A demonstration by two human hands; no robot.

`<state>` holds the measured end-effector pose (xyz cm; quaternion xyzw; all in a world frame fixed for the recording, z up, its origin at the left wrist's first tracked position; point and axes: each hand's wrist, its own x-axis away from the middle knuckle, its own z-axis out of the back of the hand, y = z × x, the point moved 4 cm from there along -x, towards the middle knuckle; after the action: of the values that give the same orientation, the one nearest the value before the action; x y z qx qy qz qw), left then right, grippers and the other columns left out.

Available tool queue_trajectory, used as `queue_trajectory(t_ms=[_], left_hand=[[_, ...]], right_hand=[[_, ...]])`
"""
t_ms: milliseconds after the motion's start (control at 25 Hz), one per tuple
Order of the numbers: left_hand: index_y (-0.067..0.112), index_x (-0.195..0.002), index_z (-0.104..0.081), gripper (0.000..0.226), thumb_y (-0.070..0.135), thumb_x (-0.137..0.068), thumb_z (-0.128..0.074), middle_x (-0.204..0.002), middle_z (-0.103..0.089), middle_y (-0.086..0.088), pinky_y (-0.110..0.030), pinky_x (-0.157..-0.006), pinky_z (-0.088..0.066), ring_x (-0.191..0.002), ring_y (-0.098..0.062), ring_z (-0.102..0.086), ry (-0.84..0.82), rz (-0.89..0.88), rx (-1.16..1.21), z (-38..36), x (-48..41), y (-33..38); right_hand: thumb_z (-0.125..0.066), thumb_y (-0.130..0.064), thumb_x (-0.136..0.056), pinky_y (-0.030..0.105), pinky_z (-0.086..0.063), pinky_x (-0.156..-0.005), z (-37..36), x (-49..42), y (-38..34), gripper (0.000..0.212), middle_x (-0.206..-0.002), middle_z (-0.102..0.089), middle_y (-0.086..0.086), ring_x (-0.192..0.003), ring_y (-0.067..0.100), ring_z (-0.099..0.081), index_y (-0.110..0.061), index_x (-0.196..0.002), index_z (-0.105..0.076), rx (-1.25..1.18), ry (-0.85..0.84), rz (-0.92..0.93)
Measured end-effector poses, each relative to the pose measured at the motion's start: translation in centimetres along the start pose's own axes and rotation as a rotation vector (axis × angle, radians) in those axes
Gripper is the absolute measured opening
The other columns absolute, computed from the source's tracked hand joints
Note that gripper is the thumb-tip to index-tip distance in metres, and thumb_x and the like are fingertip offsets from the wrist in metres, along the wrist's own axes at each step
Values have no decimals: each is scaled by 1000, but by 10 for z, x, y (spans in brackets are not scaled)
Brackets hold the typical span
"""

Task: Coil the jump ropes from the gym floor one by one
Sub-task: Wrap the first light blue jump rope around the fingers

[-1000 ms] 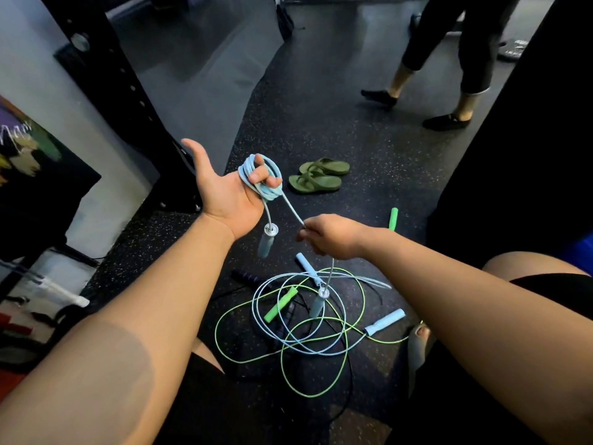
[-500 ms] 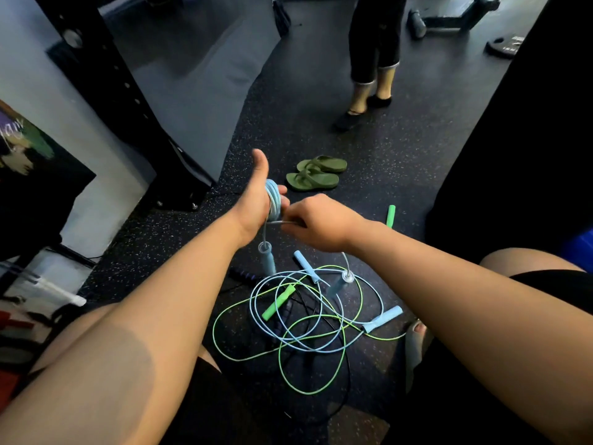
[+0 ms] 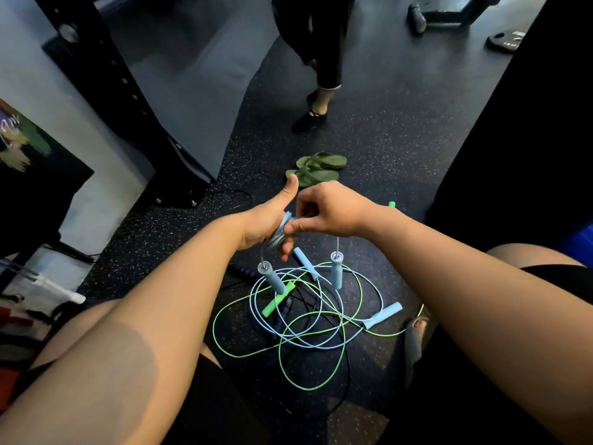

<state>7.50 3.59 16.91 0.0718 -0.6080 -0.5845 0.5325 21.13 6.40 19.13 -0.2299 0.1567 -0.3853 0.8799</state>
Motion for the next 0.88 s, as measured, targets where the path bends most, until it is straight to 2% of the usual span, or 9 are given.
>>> queue_trajectory(t_ms=[80, 200, 280, 440, 520, 600, 680, 800, 880], left_hand=[[9, -63, -47, 98, 90, -68, 8, -47, -46, -10, -31, -64, -50, -50, -26, -51, -62, 3, 81, -2, 6, 3], [8, -66, -47, 105, 94, -61, 14, -39, -36, -5, -37, -74, -47, -40, -24, -43, -113, -41, 234, 5, 11, 6], [10, -64, -47, 107, 96, -59, 15, -38, -33, -2, -37, -78, -47, -37, -23, -39, -98, -102, 395, 11, 17, 13], [14, -63, -49, 106, 102, -54, 11, -40, -31, 2, -36, -83, -45, -41, -21, -35, -3, -240, 752, 26, 26, 21], [14, -68, -47, 105, 103, -54, 7, -44, -32, 2, -33, -83, -45, -45, -20, -35, 37, -320, 891, 31, 29, 23], [13, -74, -48, 104, 104, -55, -2, -50, -36, 2, -32, -87, -43, -51, -20, -37, 72, -398, 1015, 36, 29, 23], [11, -83, -51, 104, 104, -58, -12, -59, -42, 0, -34, -94, -42, -59, -22, -41, 127, -446, 1079, 41, 26, 21], [9, -88, -53, 104, 103, -60, -18, -66, -45, -3, -37, -97, -39, -65, -24, -45, 193, -447, 1083, 46, 23, 16], [8, -85, -55, 105, 103, -61, -18, -66, -45, -3, -36, -96, -39, -64, -24, -45, 216, -443, 1072, 48, 21, 15]], right_hand=[[-66, -63, -82, 24, -40, -54, 1, 1, 6, 45, -65, -57, -9, -57, 6, -51, -19, -76, -60, -61, 28, -23], [-57, -59, -91, 30, -37, -54, -5, 2, 26, 50, -61, -51, 1, -56, 9, -42, -12, -72, -57, -167, 58, -140], [-51, -59, -95, 30, -42, -58, -11, 3, 37, 53, -66, -58, 7, -59, 7, -46, -12, -73, -61, -246, 59, -219], [-43, -57, -99, 29, -46, -62, -26, 4, 42, 55, -65, -65, 7, -54, 8, -52, -14, -73, -63, -360, 61, -328], [-45, -48, -102, 34, -49, -65, -34, 2, 41, 50, -66, -65, 4, -57, 11, -54, -7, -78, -61, -409, 67, -336], [-48, -40, -103, 40, -52, -69, -43, 1, 39, 41, -73, -69, 9, -61, 14, -56, -7, -81, -62, -380, 45, -318], [-50, -34, -102, 37, -52, -69, -48, 0, 34, 30, -79, -73, 8, -65, 15, -60, -15, -84, -65, -342, 14, -300], [-51, -23, -102, 20, -48, -61, -50, 1, 22, 17, -73, -69, 6, -60, 12, -62, -13, -99, -65, -425, -38, -290], [-49, -18, -103, 21, -49, -61, -54, 1, 15, 16, -70, -65, 1, -60, 12, -61, -13, -107, -63, -440, -73, -286]])
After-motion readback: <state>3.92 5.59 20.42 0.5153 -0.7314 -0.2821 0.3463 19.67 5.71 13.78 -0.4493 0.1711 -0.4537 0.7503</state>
